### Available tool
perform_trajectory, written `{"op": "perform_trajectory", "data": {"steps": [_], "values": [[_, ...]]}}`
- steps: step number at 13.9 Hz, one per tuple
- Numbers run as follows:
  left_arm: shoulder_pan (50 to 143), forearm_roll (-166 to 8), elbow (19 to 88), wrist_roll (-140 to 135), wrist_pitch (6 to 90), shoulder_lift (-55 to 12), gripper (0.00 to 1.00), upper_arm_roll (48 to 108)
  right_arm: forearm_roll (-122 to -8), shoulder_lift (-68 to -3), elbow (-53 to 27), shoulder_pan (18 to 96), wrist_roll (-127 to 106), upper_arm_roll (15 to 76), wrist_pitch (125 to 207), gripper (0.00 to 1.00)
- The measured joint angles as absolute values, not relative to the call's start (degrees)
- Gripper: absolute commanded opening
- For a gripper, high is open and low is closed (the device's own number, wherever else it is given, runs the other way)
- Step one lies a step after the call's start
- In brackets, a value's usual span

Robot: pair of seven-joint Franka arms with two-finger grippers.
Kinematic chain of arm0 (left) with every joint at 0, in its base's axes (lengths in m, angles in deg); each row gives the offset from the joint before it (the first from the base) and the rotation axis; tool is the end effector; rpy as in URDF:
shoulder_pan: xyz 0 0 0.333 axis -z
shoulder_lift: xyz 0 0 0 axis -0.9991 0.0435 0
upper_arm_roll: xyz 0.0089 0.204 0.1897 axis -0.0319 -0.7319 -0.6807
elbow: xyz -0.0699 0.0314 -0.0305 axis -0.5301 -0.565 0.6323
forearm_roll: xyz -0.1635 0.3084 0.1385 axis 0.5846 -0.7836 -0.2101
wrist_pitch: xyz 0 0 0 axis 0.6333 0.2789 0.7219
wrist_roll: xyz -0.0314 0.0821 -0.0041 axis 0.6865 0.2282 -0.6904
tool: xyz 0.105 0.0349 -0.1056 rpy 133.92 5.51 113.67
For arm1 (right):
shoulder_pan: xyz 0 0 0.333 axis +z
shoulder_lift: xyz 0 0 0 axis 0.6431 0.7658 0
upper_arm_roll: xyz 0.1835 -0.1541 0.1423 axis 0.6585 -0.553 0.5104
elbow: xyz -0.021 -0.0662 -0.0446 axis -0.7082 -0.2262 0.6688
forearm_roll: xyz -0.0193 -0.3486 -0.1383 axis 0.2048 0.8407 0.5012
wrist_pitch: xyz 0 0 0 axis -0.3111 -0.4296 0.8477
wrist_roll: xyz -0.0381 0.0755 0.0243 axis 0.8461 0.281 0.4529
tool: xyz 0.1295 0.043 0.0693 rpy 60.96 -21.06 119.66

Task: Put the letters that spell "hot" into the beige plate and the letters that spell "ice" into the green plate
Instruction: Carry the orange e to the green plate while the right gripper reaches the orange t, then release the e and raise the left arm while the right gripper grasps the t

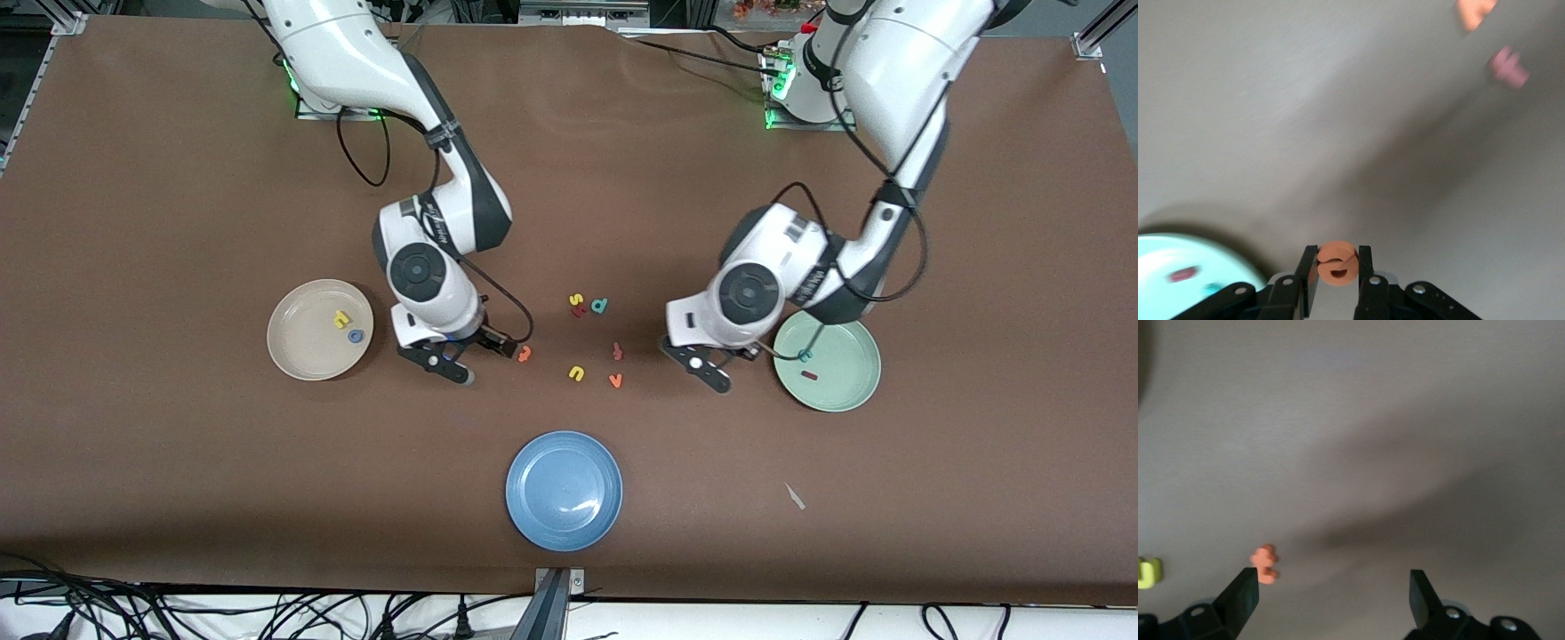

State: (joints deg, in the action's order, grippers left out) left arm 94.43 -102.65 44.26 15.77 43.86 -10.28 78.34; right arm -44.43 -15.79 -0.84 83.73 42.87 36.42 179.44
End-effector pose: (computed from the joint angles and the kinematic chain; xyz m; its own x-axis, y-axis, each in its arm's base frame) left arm 0.5830 -0.2343 0.1991 0.7210 -0.6596 -0.2124 -0.6706 -0.7414 0.0258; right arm 0.5722 0.3576 0.1632 0.8983 -0.4382 -0.0333 -0.4392 -0.8975 -0.0401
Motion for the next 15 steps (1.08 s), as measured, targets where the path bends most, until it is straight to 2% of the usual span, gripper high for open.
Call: {"op": "perform_trajectory", "data": {"steps": [3,5,6,7,8,13,15], "values": [[87.77,-102.65,44.98,28.77,43.59,-10.3,0.04,78.27,-44.48,-11.62,4.66,83.77,47.4,37.73,179.39,1.0],[84.24,-102.65,46.0,34.52,43.58,-10.27,0.09,78.25,-44.49,-9.27,7.55,83.79,49.42,38.14,179.39,0.99],[82.71,-102.64,46.39,36.68,43.58,-10.15,0.22,78.25,-44.5,-8.25,8.51,83.78,50.01,38.28,179.39,0.98],[81.19,-102.37,46.71,38.48,43.58,-9.89,0.64,78.27,-44.5,-7.35,9.19,83.79,50.45,38.54,179.39,0.94],[79.87,-101.61,47.01,40.12,43.59,-9.56,1.0,78.28,-44.5,-6.71,9.55,83.8,50.68,38.85,179.41,0.92],[78.4,-99.03,46.91,42.63,43.44,-8.92,1.0,78.9,-44.65,-5.12,10.32,83.78,50.85,39.24,179.81,0.57],[78.68,-97.98,45.62,41.71,40.98,-9.59,1.0,79.79,-45.19,-5.11,10.78,83.77,50.89,39.23,179.73,0.55]]}}
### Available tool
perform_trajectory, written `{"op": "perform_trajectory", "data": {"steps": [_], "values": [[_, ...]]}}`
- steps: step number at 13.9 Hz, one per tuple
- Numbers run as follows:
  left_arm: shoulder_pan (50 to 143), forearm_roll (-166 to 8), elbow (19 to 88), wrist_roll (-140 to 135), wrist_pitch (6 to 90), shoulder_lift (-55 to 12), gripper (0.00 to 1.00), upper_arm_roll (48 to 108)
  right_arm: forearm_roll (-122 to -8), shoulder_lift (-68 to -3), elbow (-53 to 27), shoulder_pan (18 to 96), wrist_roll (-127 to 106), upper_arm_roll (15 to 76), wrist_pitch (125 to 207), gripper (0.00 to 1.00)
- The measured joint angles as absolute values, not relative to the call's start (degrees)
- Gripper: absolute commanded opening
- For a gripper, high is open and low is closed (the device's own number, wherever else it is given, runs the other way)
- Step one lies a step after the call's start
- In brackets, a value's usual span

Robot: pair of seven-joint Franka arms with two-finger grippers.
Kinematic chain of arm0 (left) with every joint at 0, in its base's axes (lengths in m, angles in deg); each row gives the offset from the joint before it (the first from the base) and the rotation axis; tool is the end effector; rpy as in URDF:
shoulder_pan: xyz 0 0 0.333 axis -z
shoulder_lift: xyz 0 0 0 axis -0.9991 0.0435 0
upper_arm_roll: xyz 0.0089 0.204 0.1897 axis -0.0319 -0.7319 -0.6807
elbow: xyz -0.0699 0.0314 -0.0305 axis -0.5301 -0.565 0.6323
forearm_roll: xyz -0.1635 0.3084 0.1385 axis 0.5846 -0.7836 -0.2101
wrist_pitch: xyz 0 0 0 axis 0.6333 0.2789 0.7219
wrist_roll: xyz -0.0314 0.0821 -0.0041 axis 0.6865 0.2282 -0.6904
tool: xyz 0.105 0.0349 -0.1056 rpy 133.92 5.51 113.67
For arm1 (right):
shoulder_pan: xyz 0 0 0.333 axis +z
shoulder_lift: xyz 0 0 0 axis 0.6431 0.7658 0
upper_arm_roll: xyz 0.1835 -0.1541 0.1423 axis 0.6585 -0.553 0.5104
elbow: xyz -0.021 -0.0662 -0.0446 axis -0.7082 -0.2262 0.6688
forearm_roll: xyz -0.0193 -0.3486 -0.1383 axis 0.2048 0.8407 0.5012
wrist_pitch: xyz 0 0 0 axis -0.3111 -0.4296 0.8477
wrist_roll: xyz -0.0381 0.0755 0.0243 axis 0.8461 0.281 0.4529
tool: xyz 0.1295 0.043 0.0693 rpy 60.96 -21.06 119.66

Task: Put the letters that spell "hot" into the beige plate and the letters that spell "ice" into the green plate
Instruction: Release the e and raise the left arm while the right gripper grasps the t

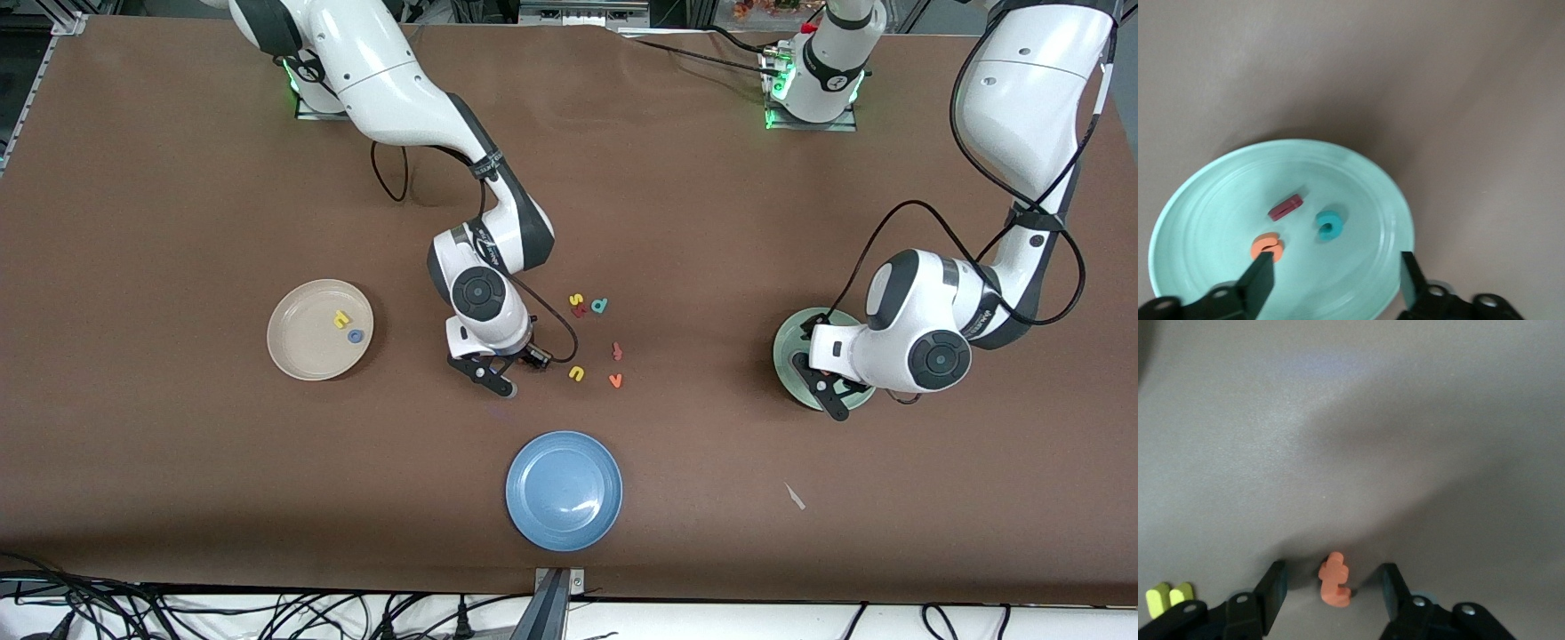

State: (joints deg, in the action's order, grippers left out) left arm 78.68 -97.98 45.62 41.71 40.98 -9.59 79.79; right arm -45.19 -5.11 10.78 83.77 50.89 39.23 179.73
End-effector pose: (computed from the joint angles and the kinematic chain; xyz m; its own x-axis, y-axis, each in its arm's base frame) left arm 0.6035 -0.0897 0.1834 0.5892 -0.7863 -0.1861 -0.7511 -0.6179 0.2325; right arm 0.5733 0.4069 0.1182 0.8600 -0.5081 -0.0482 -0.5102 -0.8582 -0.0569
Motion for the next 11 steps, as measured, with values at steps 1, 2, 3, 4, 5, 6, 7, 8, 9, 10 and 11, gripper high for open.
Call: {"op": "perform_trajectory", "data": {"steps": [1,2,3,4,5,6,7,8,9,10,11], "values": [[78.88,-97.88,44.87,39.9,38.92,-10.35,1.0,80.36,-45.34,-5.11,10.78,83.77,50.89,39.25,179.7,0.52],[79.08,-97.85,44.15,37.14,36.77,-11.51,1.0,81.14,-45.43,-5.11,10.82,83.77,50.89,39.29,179.7,0.47],[79.26,-97.85,43.59,33.68,34.71,-13.04,1.0,82.09,-45.43,-5.11,10.83,83.77,50.89,39.31,179.7,0.39],[79.43,-97.85,43.04,29.98,32.54,-14.88,1.0,82.94,-45.51,-5.12,10.94,83.77,50.89,39.36,179.79,0.32],[79.61,-97.85,42.42,26.21,30.14,-17.05,1.0,83.5,-45.54,-5.11,11.1,83.77,50.9,39.45,179.79,0.26],[79.76,-97.85,41.76,22.65,27.82,-19.44,1.0,83.78,-45.54,-5.09,11.11,83.76,50.89,39.48,179.79,0.21],[79.94,-97.84,41.17,19.69,25.63,-21.89,1.0,83.82,-45.55,-5.1,11.22,83.76,50.89,39.51,179.8,0.16],[80.05,-97.84,40.8,17.43,23.71,-24.29,1.0,83.83,-45.57,-5.14,11.37,83.76,50.89,39.54,179.81,0.15],[80.11,-97.84,40.67,15.8,22.1,-26.61,1.0,83.91,-45.59,-5.19,11.53,83.76,50.89,39.58,179.66,0.13],[80.14,-97.84,40.61,14.49,20.65,-28.69,1.0,84.23,-45.59,-5.07,11.56,83.76,50.89,39.61,179.68,0.12],[80.17,-97.84,40.42,13.58,19.65,-30.35,1.0,84.65,-45.6,-5.08,11.56,83.75,50.89,39.61,179.66,0.08]]}}
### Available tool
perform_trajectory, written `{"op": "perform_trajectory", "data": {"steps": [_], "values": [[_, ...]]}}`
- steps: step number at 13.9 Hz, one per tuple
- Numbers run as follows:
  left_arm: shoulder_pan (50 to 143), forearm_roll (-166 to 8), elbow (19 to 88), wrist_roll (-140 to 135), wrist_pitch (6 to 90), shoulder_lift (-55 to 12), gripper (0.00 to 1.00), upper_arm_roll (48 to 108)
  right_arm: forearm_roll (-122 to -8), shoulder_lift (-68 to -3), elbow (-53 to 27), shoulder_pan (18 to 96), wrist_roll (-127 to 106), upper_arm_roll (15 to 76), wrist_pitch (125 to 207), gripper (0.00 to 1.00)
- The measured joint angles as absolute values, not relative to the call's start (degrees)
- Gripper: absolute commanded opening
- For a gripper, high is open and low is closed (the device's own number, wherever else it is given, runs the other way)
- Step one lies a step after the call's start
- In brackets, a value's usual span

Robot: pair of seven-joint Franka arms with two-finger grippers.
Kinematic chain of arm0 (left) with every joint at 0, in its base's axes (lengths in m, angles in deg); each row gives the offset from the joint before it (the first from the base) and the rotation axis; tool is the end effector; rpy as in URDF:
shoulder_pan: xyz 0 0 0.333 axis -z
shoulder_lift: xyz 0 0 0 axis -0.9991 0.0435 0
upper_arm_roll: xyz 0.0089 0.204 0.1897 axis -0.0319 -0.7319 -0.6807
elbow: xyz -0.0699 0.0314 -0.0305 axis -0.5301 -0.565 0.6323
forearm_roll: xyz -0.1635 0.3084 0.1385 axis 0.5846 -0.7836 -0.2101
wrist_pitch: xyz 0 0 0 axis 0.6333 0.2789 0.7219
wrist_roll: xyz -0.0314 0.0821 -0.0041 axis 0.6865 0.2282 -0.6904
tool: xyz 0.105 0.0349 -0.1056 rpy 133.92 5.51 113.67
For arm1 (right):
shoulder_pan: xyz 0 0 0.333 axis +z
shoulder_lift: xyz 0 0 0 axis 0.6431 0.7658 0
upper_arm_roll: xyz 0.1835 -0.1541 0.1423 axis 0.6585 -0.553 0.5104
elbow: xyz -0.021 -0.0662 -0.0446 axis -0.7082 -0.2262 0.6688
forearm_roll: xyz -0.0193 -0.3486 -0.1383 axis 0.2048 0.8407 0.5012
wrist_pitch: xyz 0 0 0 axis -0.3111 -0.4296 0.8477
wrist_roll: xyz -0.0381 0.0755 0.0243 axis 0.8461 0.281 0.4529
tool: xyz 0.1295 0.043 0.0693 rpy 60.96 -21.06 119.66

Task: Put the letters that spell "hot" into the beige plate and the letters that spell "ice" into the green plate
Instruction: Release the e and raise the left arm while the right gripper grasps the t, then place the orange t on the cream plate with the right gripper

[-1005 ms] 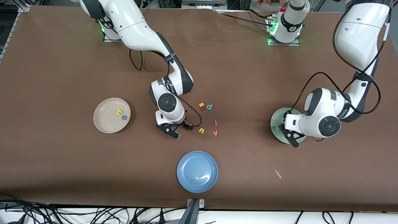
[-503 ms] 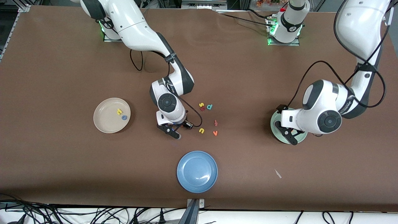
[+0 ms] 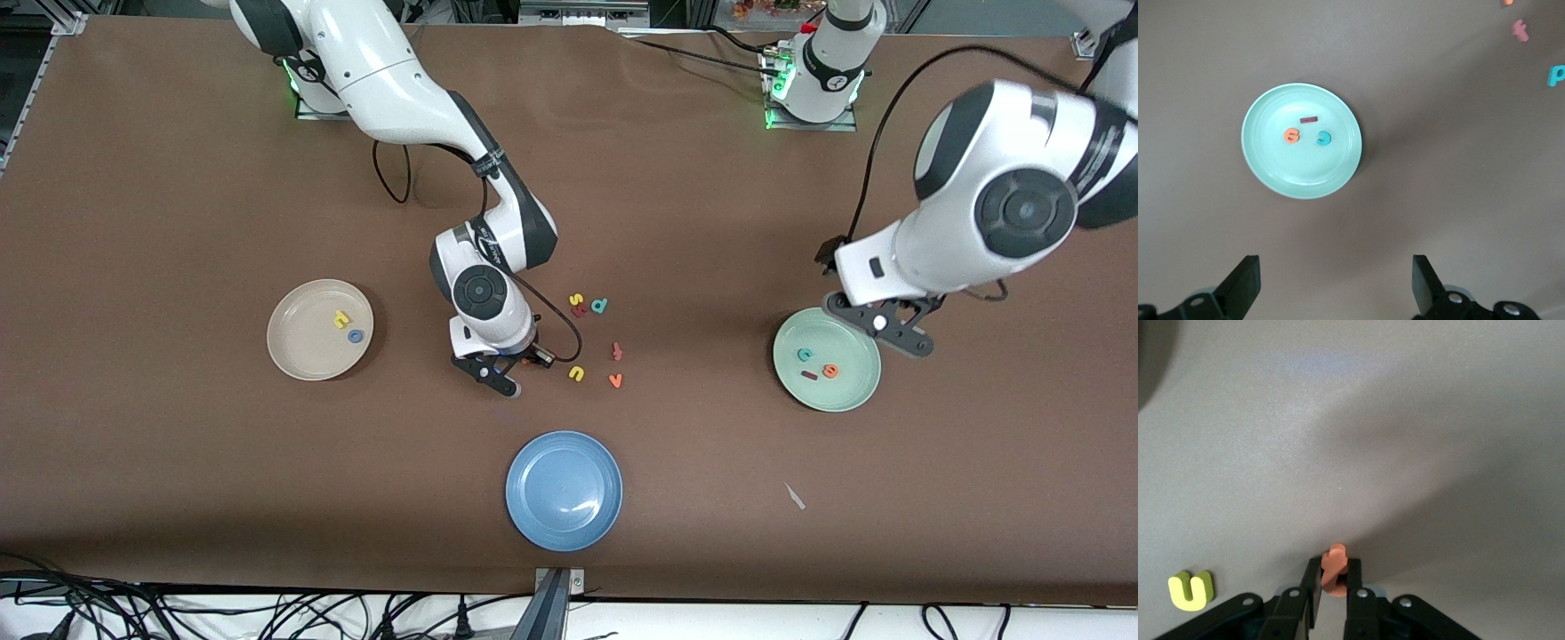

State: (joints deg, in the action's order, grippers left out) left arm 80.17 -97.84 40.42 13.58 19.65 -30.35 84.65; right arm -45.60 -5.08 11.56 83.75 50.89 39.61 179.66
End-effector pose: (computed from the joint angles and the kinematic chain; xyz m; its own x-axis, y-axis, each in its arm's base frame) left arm 0.5655 -0.1306 0.4177 0.8587 -0.4558 -0.2341 -0.4708 -0.8822 -0.0091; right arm 0.5734 0.4133 0.1230 0.8608 -0.5060 -0.0539 -0.5088 -0.8579 -0.0720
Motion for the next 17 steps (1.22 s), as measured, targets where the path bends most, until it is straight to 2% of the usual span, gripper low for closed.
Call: {"op": "perform_trajectory", "data": {"steps": [4,5,7,9,12,17], "values": [[80.61,-97.0,35.3,12.94,18.2,-33.08,1.0,84.14,-45.62,-5.06,12.1,83.47,49.81,39.49,177.64,0.06],[82.07,-96.52,34.68,12.81,18.2,-33.77,1.0,81.63,-45.61,-5.08,13.06,83.05,47.7,39.15,174.41,0.06],[88.47,-93.99,34.51,12.78,18.19,-35.8,1.0,71.61,-45.58,-6.04,15.19,81.45,40.13,37.49,168.07,0.06],[91.93,-91.25,35.32,11.41,18.26,-37.71,1.0,64.63,-45.58,-9.21,13.84,80.14,30.42,34.37,163.78,0.06],[91.3,-90.59,39.97,5.78,20.11,-41.76,1.0,61.21,-45.58,-16.48,4.63,79.25,16.87,29.87,163.05,0.06],[89.79,-90.5,43.18,1.67,19.88,-44.64,1.0,61.31,-45.57,-28.51,-19.19,79.13,-4.25,22.5,173.61,0.06]]}}
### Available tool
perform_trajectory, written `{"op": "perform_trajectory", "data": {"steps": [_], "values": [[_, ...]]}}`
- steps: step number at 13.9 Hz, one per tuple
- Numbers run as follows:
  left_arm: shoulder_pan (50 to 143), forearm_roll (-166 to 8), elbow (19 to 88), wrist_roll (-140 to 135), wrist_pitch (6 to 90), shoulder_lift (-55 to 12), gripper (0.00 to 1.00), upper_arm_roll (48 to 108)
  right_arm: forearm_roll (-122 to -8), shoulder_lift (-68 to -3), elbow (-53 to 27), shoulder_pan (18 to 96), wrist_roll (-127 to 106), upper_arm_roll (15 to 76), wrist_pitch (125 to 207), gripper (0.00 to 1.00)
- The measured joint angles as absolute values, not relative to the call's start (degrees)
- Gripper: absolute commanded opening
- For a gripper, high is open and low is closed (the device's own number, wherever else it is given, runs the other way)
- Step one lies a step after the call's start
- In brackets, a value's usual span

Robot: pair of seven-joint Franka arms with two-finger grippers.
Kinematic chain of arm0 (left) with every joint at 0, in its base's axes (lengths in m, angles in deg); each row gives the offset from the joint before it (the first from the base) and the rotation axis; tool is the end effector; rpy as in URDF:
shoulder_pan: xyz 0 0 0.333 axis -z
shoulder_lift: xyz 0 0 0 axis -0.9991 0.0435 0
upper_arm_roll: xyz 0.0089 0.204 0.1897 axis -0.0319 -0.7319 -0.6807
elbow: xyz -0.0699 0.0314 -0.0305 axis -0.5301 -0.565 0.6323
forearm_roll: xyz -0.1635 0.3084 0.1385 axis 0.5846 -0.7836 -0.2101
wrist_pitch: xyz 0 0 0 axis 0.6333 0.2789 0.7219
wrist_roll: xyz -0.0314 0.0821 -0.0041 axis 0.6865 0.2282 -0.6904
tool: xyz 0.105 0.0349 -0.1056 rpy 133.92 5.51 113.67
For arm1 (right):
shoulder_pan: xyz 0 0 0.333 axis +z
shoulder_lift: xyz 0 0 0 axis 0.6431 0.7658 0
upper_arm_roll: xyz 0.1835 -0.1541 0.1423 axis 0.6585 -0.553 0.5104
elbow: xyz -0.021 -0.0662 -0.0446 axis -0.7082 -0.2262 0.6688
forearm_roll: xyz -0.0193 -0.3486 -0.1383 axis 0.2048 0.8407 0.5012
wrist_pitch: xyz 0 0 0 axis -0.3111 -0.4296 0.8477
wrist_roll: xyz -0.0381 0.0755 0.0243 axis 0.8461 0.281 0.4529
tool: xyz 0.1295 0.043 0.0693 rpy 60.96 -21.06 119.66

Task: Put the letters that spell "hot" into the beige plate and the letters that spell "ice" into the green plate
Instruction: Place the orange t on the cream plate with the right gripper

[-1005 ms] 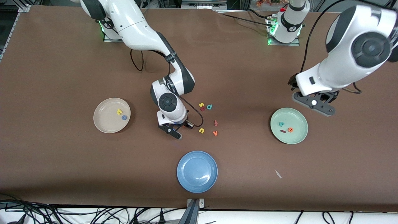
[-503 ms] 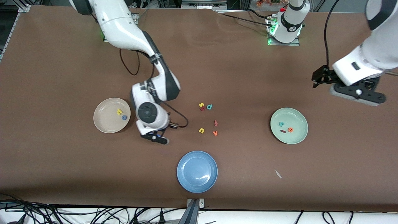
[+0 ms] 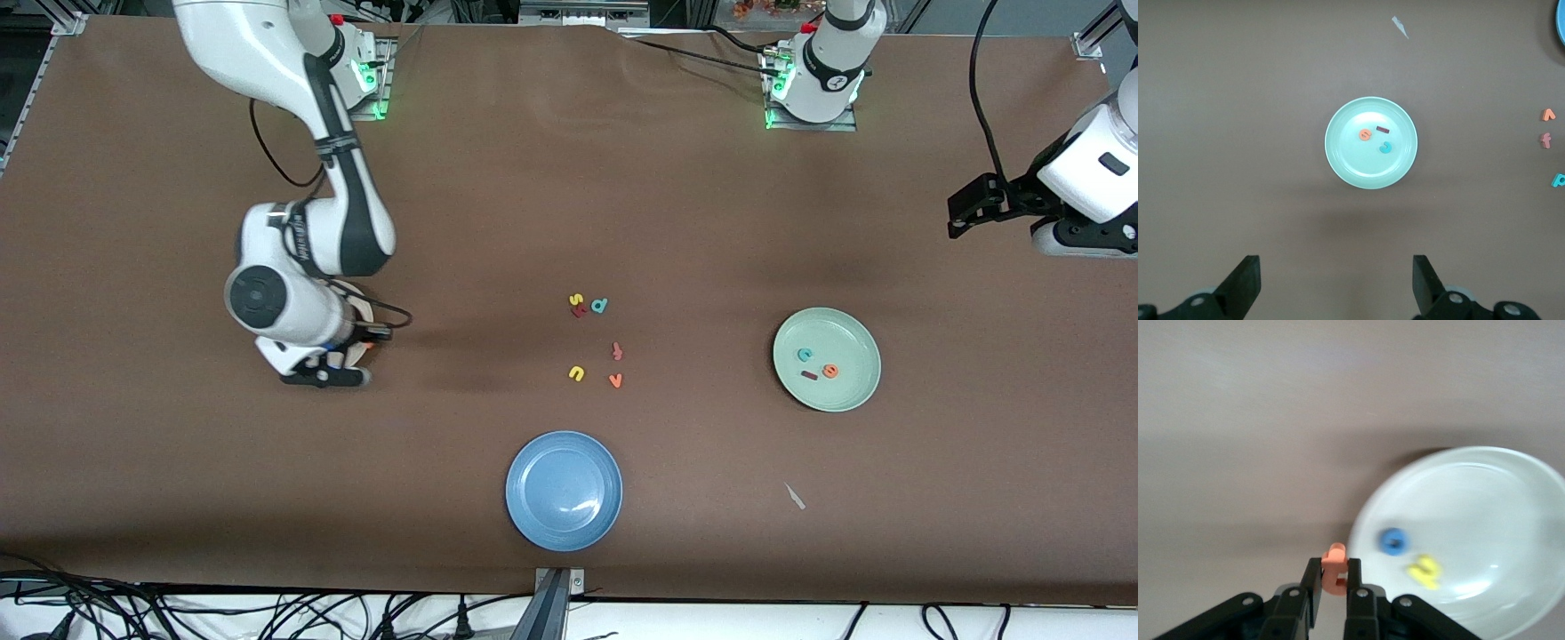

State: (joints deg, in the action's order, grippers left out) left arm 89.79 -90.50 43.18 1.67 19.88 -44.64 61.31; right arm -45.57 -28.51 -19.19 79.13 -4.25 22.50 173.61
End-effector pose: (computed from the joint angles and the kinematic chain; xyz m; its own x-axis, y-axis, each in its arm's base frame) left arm 0.5415 -0.0298 0.5242 0.9983 -0.0281 -0.0518 -0.0305 -0.9985 -0.0464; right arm 0.5772 0.1333 0.1904 0.9907 0.0093 -0.1360 0.0119 -0.9997 0.0189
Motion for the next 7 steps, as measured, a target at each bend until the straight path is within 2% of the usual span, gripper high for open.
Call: {"op": "perform_trajectory", "data": {"steps": [1,2,3,4,7], "values": [[90.02,-90.5,43.18,0.56,19.48,-44.64,1.0,61.47,-45.57,-29.94,-22.78,79.12,-7.53,21.18,175.63,0.07],[90.21,-90.5,43.18,-0.07,19.28,-44.65,1.0,61.68,-45.57,-30.89,-25.58,79.1,-10.27,20.16,177.43,0.16],[90.28,-90.5,43.18,-0.34,19.26,-44.66,1.0,62.07,-45.57,-31.46,-27.71,79.11,-12.12,19.6,179.16,0.62],[90.38,-90.5,43.17,-0.42,19.26,-44.68,1.0,62.36,-45.57,-31.72,-29.14,79.11,-12.8,19.47,180.45,1.0],[90.45,-90.5,43.05,-0.42,19.26,-44.92,1.0,62.59,-45.61,-31.87,-29.53,79.54,-12.61,19.54,180.85,1.0]]}}
